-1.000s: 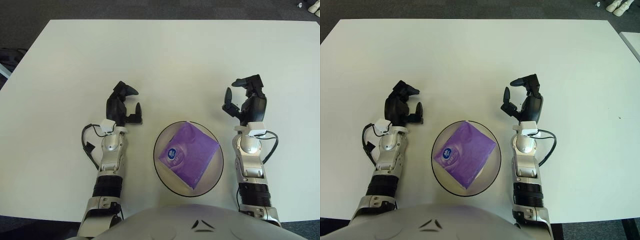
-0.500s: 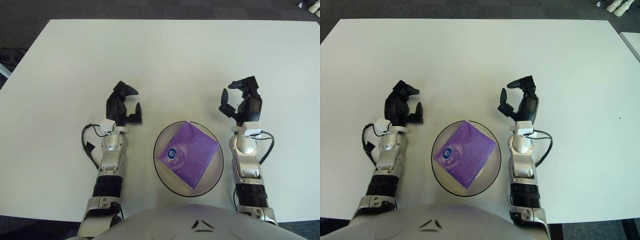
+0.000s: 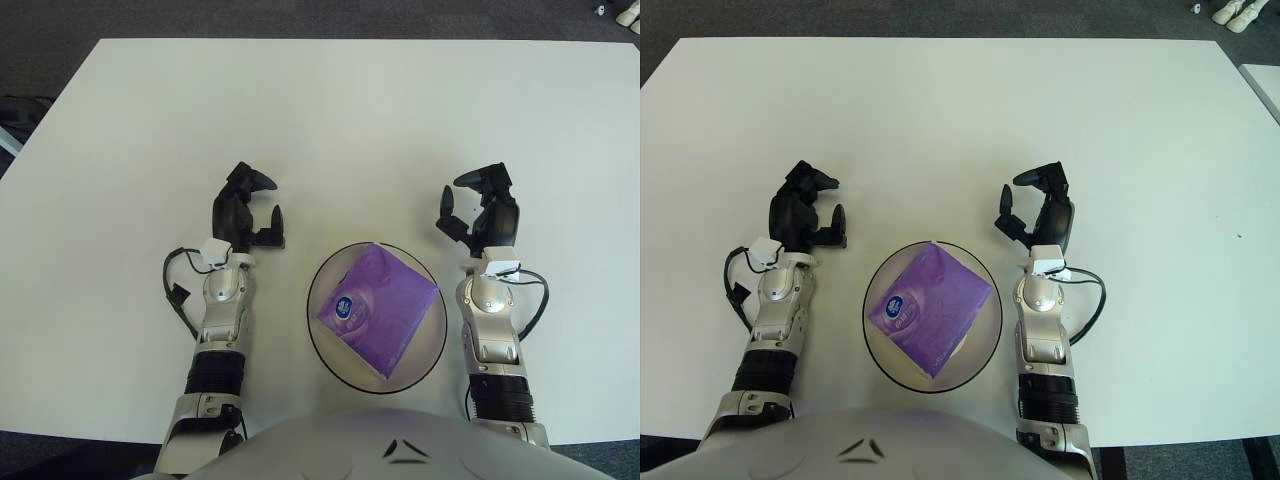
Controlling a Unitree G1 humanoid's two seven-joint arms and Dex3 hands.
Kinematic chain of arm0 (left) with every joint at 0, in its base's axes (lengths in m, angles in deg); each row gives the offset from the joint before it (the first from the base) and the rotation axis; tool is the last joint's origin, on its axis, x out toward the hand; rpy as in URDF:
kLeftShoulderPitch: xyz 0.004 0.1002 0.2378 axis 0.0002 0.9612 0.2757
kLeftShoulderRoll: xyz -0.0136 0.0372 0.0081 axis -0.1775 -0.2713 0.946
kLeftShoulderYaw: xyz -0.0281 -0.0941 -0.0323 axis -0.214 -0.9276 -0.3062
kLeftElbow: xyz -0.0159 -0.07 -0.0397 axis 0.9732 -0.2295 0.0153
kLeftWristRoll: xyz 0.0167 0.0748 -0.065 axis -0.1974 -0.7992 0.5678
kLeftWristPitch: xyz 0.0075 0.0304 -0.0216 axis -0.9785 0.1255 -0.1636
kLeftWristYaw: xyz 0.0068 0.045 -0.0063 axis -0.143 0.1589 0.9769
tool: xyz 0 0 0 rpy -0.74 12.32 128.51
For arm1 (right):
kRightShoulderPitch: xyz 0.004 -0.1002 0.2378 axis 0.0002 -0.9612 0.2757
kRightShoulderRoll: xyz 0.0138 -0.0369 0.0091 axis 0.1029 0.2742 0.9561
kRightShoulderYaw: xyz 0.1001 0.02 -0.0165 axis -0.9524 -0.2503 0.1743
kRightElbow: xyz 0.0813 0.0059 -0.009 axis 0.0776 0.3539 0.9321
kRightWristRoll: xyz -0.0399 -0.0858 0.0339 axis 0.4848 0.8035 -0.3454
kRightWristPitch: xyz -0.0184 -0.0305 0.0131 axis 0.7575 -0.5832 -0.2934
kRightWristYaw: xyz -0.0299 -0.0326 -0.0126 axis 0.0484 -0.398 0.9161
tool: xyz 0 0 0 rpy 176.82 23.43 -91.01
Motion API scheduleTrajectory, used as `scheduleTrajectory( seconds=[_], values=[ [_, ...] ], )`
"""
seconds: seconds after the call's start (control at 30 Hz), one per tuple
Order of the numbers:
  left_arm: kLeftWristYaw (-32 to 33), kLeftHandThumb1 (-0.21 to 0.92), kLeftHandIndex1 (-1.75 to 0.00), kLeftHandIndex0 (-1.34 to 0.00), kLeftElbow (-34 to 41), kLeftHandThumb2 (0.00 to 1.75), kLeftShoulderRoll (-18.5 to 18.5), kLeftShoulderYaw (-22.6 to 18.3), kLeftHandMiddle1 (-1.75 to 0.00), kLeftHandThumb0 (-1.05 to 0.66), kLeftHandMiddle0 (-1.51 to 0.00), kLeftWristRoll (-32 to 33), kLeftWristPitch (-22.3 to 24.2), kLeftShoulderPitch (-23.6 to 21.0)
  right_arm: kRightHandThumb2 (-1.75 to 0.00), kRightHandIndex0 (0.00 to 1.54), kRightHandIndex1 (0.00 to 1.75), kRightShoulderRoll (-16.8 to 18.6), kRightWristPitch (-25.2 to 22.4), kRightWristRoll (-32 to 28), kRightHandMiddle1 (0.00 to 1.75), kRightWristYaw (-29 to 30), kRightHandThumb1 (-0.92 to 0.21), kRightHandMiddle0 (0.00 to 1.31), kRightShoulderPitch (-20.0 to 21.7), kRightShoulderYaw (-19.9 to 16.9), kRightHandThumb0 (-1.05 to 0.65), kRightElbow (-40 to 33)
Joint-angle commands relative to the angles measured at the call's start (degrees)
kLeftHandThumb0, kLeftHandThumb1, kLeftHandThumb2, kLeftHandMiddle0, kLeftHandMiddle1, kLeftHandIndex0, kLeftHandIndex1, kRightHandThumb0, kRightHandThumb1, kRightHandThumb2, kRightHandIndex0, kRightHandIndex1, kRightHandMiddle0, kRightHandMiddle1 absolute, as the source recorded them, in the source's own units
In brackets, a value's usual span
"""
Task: Put the tissue paper into the plate.
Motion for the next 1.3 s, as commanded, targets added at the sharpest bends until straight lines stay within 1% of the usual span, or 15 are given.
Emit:
scheduleTrajectory(
  seconds=[0.0,0.2,0.63,0.83,0.9,1.07,1.27],
  values=[
    [0.51,-0.05,-1.74,-0.64,-3.07,1.75,0.37,0.23,-1.75,-0.01,-0.91,-0.49,1.71,3.55,-1.03,0.68,1.36,-0.35,-0.08,0.25,1.75,-0.16,-0.55,0.43,-1.05,0.18,-0.41,0.30],
    [0.32,-0.06,-1.73,-0.65,-3.25,1.75,0.33,0.09,-1.75,-0.01,-0.91,-0.29,1.20,3.66,-1.05,0.67,1.35,-2.03,0.11,-0.55,1.75,-2.39,-0.53,0.44,-1.83,0.29,-0.42,1.86],
    [0.27,-0.06,-1.71,-0.67,-2.00,1.75,0.22,0.17,-1.75,-0.01,-0.92,-0.14,2.70,4.05,-1.11,0.65,1.33,-3.02,-1.70,-0.95,1.75,-5.12,-0.49,0.47,-3.74,0.68,-0.43,0.90],
    [-0.11,-0.06,-1.72,-0.66,-1.23,1.75,0.12,0.33,-1.75,-0.01,-0.91,0.01,3.25,4.34,-1.09,0.63,1.32,-3.76,-4.13,-0.44,1.75,-6.48,-0.50,0.46,-4.54,1.15,-0.42,-0.34],
    [0.13,-0.06,-1.73,-0.65,-0.94,1.75,0.10,0.43,-1.75,-0.01,-0.91,-0.27,3.53,4.45,-1.10,0.62,1.31,-4.07,-4.43,-0.40,1.75,-6.88,-0.50,0.46,-4.82,1.25,-0.42,-0.57],
    [0.74,0.00,-1.74,-0.59,-0.29,1.69,0.16,0.58,-1.75,-0.01,-0.87,-0.80,4.37,4.64,-1.07,0.60,1.29,-4.71,-4.93,0.06,1.75,-7.45,-0.52,0.45,-5.40,1.35,-0.41,-0.94],
    [1.05,0.01,-1.75,-0.59,-0.07,1.69,0.22,0.51,-1.75,-0.01,-0.87,-0.90,5.07,4.49,-1.05,0.58,1.27,-5.20,-4.91,0.32,1.75,-7.47,-0.53,0.44,-5.31,1.59,-0.41,-0.72]
  ],
)
